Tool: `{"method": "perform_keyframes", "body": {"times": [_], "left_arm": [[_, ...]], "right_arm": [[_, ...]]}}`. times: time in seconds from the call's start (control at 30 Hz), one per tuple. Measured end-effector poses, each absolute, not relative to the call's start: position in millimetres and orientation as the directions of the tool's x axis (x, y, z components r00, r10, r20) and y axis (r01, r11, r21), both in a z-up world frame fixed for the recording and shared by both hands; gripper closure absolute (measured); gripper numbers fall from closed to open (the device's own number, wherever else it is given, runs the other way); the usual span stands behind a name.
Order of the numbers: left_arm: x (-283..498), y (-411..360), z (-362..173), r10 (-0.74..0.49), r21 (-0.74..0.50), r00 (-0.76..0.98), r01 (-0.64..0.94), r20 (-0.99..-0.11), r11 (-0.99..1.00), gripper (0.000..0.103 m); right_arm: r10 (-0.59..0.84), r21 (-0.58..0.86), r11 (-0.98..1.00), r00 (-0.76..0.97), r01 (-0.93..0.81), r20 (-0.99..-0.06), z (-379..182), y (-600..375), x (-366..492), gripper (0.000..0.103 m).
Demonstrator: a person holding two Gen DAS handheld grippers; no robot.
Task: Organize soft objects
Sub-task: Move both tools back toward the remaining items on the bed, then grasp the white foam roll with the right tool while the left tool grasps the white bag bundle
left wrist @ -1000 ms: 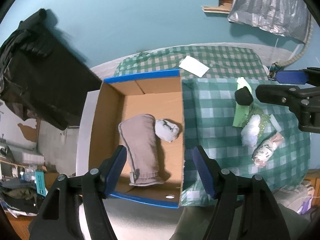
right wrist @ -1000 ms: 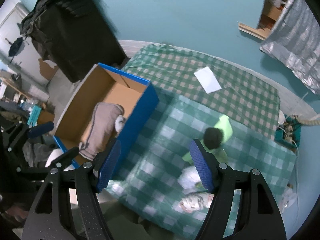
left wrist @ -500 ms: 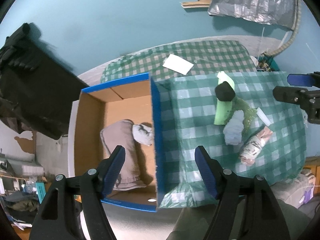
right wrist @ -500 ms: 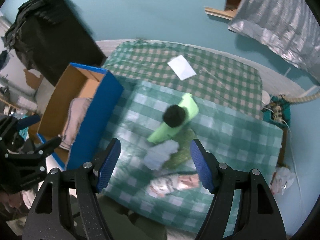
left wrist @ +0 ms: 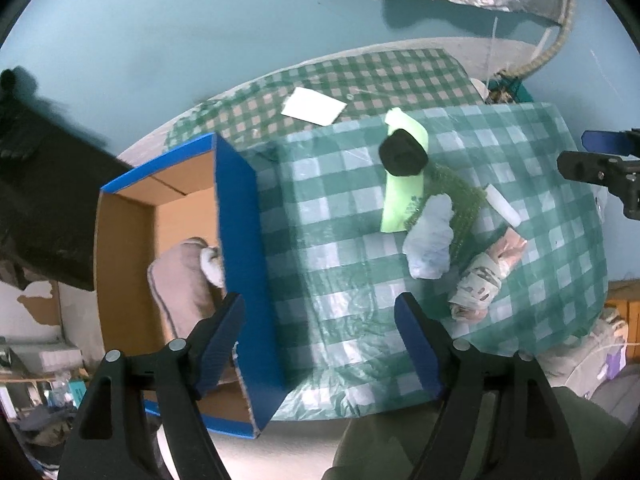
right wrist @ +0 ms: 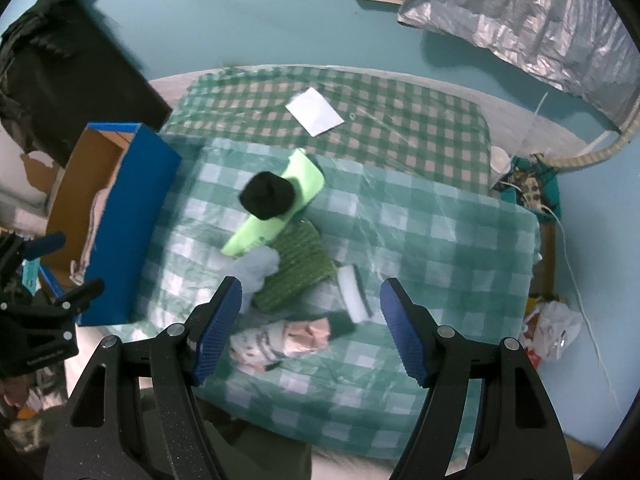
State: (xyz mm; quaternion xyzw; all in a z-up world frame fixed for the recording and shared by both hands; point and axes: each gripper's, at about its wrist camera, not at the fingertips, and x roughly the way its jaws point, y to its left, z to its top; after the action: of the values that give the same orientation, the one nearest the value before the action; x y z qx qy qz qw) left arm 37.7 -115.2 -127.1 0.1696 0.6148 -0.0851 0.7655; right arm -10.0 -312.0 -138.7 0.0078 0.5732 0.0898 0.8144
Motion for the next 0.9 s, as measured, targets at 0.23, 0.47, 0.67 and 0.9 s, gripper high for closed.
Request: {"method": "perform_keyframes", "body": {"times": [0.23,0.47,0.67,0.9], "left_arm": [[42.5,-133.2,-150.3,0.061,0.127,0.186,0.368,-0.981,0.921,0.022],[46.9,-145.3,-173.7,0.071,0.128,0.161,0.382,-0.984,0.915,0.022],[50.5,-152.1,-193.5,0.077,0.125,0.139,0.38,-0.987,0.916,0.021],[54.7,-158.7,-209.5,0.062,0.107,0.128,0.377,-0.99,0.92,0.021]], "right_arm": [[0.133,0.089,0.985,0.312,-0.15,-0.941,-163.7,-324.8,-7.6,0.03],[0.128,0.082,0.982,0.278,-0.171,-0.952,-197.7,-331.2,-5.5,0.03],[0.11,0.059,0.979,0.261,-0.196,-0.959,-228.4,-330.8,0.3,0.03],[0.077,0.026,0.973,0.219,-0.227,-0.973,-265.7,-330.5,11.4,0.035]]}}
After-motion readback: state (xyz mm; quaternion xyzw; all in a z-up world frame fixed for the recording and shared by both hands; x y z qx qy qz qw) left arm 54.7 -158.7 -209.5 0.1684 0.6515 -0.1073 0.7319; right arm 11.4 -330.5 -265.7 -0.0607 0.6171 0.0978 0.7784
